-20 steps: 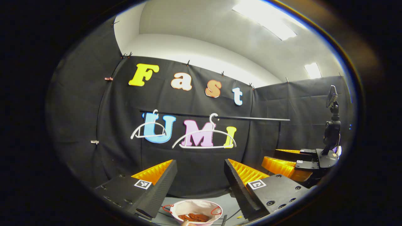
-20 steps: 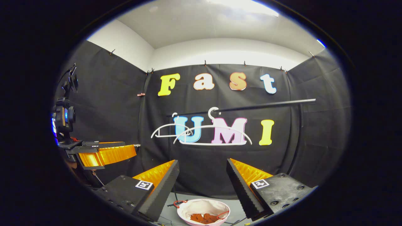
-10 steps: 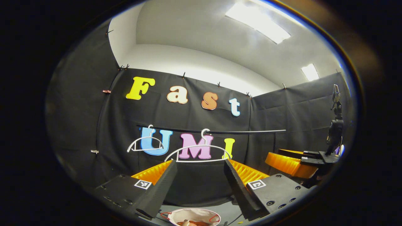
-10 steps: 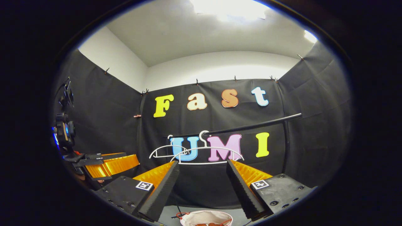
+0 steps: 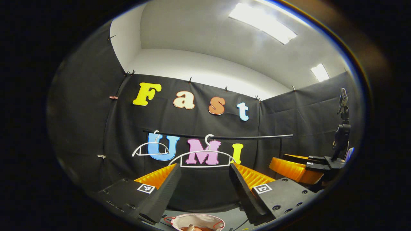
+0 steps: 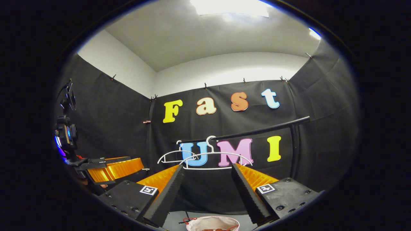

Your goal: Grasp the clothes on the hanger with both hands and then place them into the laundry hamper below.

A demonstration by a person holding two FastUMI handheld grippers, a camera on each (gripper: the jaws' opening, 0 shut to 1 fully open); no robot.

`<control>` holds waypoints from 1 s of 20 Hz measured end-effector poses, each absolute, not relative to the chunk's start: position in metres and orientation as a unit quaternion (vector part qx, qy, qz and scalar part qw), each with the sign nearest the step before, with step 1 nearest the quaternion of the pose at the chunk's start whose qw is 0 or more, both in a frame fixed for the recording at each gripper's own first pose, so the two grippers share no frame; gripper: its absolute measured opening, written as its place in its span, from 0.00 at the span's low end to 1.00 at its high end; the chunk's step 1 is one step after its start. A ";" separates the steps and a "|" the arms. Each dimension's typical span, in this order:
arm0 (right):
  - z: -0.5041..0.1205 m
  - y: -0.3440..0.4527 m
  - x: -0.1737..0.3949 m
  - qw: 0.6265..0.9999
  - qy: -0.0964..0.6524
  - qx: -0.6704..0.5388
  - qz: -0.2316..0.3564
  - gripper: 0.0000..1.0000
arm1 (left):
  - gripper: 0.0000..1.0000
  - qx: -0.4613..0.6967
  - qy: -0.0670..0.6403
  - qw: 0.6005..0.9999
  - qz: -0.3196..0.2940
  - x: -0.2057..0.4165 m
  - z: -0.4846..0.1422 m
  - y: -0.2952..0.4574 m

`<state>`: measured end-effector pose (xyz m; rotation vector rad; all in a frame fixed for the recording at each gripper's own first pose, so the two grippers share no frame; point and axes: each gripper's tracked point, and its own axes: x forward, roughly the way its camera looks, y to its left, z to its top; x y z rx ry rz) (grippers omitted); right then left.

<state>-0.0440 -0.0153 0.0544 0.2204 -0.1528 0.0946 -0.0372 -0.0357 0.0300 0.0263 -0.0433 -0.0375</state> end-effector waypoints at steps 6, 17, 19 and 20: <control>0.050 -0.018 -0.041 0.990 -0.072 0.107 0.061 0.96 | 0.95 0.013 -0.022 1.000 -0.010 -0.036 0.031 -0.038; 0.048 -0.022 -0.037 0.990 -0.073 0.100 0.065 0.96 | 0.95 0.014 -0.019 1.000 -0.010 -0.024 0.027 -0.043; 0.047 -0.023 -0.036 0.990 -0.072 0.099 0.066 0.96 | 0.95 0.015 -0.019 1.000 -0.010 -0.024 0.027 -0.042; 0.046 -0.023 -0.036 0.990 -0.071 0.099 0.066 0.96 | 0.95 0.015 -0.019 1.000 -0.009 -0.024 0.028 -0.041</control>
